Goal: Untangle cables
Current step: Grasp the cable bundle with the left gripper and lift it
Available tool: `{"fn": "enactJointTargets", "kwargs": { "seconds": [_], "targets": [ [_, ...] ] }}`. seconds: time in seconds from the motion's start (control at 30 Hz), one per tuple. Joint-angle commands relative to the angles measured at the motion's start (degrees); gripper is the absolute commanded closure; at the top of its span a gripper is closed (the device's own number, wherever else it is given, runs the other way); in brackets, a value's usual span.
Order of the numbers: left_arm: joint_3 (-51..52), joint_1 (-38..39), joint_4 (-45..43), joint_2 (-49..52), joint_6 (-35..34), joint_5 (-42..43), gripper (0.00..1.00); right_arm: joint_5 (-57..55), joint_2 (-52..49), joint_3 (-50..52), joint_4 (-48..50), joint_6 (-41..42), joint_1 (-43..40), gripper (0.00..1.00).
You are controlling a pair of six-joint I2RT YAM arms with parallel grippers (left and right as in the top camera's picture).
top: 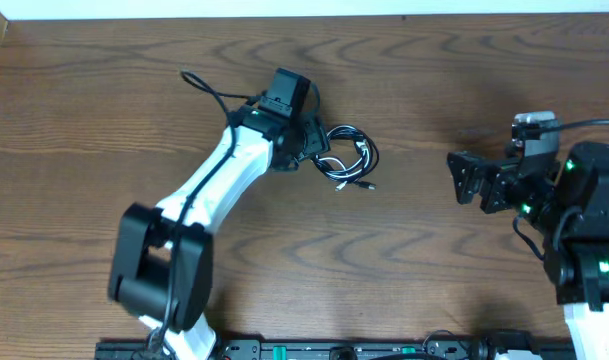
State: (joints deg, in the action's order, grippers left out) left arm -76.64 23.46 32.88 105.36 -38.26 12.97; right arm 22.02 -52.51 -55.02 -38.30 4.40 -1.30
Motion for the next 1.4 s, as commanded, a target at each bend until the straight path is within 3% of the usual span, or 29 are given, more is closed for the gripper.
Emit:
{"fn": "enactJointTargets", "kwargs": {
  "seconds": [0.0,0.1,0.3,0.57,0.67,0.7,0.87,0.97,1.0,1.13,1.37],
  "targets": [
    [-1.05,0.09,-0.94,4.00,-6.19,-1.01,0.38,3.21,-2.38,-0.68,-0.28,1.16,0.39,0.01],
    [-1.05,0.09,-2.12,5.97,-7.23,-1.01,0.42,3.19,-3.85,-0.68,-0.04,1.14,0.39,0.02],
    [-1.05,0.11,-4.57,9.40,-10.91,-1.01,0.53,3.19,-6.51,-0.68,-0.33,1.16,0.39,0.18],
    [-1.05,0.15,-5.16,12.33,-12.68,-2.16,0.68,3.19,-8.26,-0.68,-0.37,2.05,0.39,0.24],
    [-1.05,0.31,-5.16,12.79,-12.68,-3.26,0.81,3.19,-8.37,-0.68,-0.50,2.05,0.39,0.26],
    [-1.05,0.42,-5.16,12.94,-12.70,-3.41,0.92,3.19,-8.41,-0.68,-0.52,2.05,0.39,0.26],
    [-1.05,1.49,-5.55,13.18,-12.35,-3.58,0.92,3.19,-8.87,-0.68,-0.50,2.45,0.39,0.26],
    [-1.07,1.70,-7.87,12.17,-5.73,-0.26,0.92,3.21,-9.33,-0.68,-0.48,3.08,0.39,0.27],
    [-1.18,1.68,-9.22,10.08,0.66,4.85,0.93,3.23,-9.68,-0.68,-0.48,4.63,0.39,0.27],
    [-1.27,1.70,-9.66,2.01,10.54,11.87,0.93,6.05,-10.56,-0.68,0.17,5.46,0.61,0.27],
    [-1.22,1.70,-8.59,-8.28,19.21,20.15,0.93,12.72,-11.85,-0.68,3.91,10.29,0.66,0.31]
  ]
}}
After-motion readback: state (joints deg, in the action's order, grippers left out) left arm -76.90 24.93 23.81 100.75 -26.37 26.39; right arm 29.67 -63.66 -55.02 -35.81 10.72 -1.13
